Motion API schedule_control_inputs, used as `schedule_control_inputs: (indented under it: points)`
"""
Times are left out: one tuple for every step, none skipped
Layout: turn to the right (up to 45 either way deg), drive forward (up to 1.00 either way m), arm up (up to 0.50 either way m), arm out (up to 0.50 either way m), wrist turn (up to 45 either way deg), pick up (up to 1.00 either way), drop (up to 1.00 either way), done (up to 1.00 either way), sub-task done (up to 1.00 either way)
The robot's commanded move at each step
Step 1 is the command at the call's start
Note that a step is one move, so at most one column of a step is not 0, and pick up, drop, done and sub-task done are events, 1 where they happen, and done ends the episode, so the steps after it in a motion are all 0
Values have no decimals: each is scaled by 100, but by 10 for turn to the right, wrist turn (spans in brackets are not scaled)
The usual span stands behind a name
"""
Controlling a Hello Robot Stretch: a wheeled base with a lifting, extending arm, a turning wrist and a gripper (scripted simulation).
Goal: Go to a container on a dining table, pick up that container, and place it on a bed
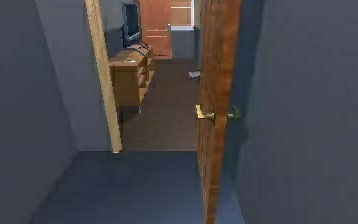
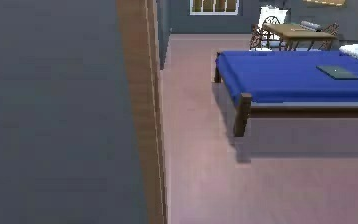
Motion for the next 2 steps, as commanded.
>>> schedule_control_inputs:
  points:
    - [-300, 0, 0, 0, 0, 0, 0, 0, 0]
    - [0, 85, 0, 0, 0, 0, 0, 0, 0]
